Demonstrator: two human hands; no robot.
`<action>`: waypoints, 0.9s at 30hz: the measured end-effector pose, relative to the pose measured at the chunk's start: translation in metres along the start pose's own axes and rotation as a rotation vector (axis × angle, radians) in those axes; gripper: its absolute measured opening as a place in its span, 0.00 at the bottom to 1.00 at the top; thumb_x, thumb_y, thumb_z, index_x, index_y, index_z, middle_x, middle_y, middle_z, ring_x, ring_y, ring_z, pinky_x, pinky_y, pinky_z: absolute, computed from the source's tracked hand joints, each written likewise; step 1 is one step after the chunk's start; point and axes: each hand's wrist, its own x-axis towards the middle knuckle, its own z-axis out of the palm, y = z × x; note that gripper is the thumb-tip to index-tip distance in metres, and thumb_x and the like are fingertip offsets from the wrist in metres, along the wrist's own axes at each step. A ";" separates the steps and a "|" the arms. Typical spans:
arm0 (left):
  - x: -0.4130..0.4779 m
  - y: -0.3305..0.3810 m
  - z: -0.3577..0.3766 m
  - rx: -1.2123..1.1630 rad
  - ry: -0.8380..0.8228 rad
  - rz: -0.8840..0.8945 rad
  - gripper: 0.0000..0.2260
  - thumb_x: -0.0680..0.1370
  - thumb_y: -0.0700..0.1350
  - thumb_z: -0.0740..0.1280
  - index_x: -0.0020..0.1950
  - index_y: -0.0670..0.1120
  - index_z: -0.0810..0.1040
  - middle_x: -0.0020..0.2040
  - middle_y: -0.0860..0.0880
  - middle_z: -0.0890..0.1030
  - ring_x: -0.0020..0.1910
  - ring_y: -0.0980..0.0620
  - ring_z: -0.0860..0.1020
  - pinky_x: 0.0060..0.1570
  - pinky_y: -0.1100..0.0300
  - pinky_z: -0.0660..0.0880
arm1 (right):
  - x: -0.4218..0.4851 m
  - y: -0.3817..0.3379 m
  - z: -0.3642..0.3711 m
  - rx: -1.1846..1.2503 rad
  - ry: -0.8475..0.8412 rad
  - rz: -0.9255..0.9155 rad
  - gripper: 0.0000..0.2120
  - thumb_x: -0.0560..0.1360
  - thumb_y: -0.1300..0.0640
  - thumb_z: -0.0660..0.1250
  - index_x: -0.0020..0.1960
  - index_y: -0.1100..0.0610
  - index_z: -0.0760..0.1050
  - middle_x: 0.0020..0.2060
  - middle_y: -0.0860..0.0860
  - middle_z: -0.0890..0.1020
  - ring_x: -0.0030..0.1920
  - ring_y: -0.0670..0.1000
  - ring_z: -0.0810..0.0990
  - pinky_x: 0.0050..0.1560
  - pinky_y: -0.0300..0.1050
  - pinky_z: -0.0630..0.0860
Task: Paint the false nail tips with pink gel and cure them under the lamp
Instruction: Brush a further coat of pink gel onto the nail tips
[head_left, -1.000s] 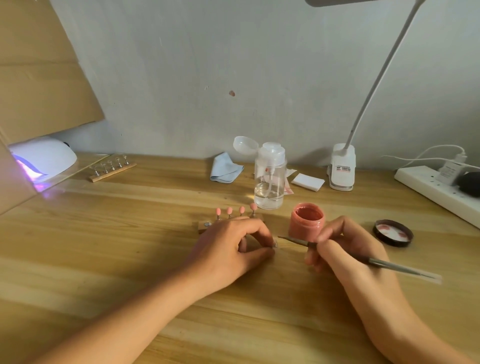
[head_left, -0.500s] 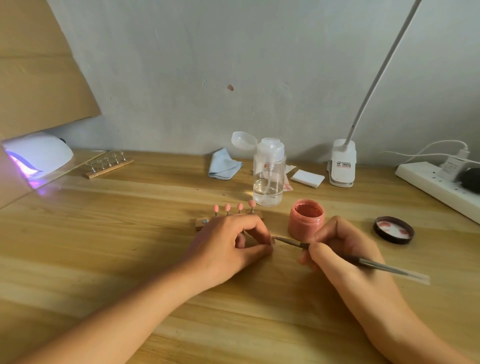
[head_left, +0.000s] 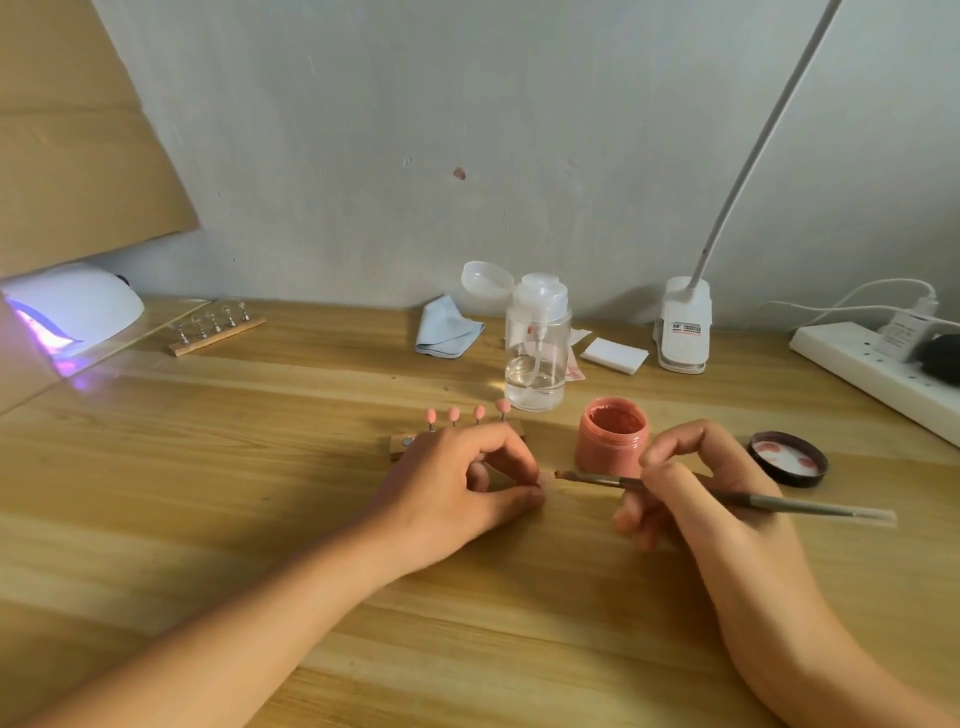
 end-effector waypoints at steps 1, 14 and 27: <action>0.000 0.000 0.000 0.003 0.003 0.000 0.09 0.73 0.45 0.77 0.42 0.58 0.79 0.28 0.71 0.74 0.32 0.57 0.72 0.44 0.87 0.59 | 0.000 0.001 0.000 0.013 -0.004 0.008 0.05 0.77 0.66 0.63 0.42 0.62 0.71 0.27 0.59 0.80 0.28 0.52 0.76 0.30 0.38 0.74; 0.003 -0.004 0.002 0.023 0.031 -0.015 0.09 0.72 0.50 0.77 0.40 0.64 0.81 0.21 0.61 0.68 0.26 0.61 0.68 0.55 0.84 0.53 | 0.000 0.002 0.003 -0.035 -0.076 0.013 0.05 0.78 0.66 0.63 0.44 0.66 0.70 0.31 0.60 0.83 0.30 0.51 0.77 0.34 0.39 0.76; 0.003 -0.005 0.002 0.031 0.033 -0.009 0.06 0.72 0.50 0.77 0.42 0.61 0.83 0.21 0.59 0.66 0.27 0.60 0.67 0.61 0.83 0.46 | 0.000 0.003 0.004 -0.039 -0.087 -0.009 0.04 0.78 0.67 0.63 0.44 0.65 0.71 0.31 0.60 0.84 0.30 0.49 0.77 0.33 0.36 0.76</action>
